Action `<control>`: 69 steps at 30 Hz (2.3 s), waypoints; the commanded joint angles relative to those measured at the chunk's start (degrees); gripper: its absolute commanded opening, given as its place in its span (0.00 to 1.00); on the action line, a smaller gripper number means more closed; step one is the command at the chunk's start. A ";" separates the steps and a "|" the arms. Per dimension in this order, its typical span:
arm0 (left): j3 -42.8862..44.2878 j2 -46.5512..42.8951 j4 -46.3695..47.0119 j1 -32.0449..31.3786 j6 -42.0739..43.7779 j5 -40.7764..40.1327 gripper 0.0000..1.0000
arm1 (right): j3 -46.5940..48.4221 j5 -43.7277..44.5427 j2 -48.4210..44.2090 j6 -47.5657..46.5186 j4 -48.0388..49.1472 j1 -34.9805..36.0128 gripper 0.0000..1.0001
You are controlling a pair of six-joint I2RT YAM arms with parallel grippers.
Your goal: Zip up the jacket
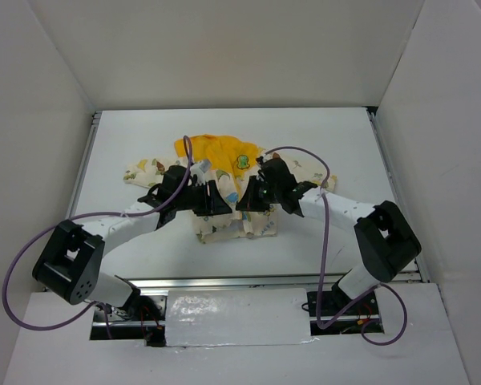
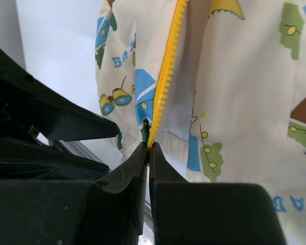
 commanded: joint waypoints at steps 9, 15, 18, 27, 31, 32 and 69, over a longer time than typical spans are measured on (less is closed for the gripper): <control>2.69 0.79 2.37 -1.36 -0.43 2.02 0.53 | 5.42 6.85 -3.23 -0.80 -8.18 2.30 0.00; 4.01 1.67 0.70 -3.04 -0.25 -0.35 0.51 | 6.74 7.56 -2.97 -0.10 -8.62 3.27 0.00; 4.72 2.72 -0.09 -3.82 0.01 -1.05 0.48 | 7.00 7.64 -3.06 0.34 -8.44 3.45 0.00; 5.33 3.87 -4.05 -4.88 1.24 -4.65 0.47 | 8.06 8.27 -3.05 0.69 -9.15 3.54 0.00; 5.42 4.39 -3.26 -4.88 1.07 -4.13 0.49 | 7.97 7.38 -3.14 1.04 -8.27 3.54 0.00; 5.42 4.48 -2.65 -4.88 0.81 -3.96 0.49 | 7.97 7.38 -2.97 1.13 -8.27 3.62 0.00; -3.10 -11.77 -15.48 0.83 -3.15 -21.80 0.00 | 12.27 37.94 0.79 -11.09 -26.89 14.69 0.48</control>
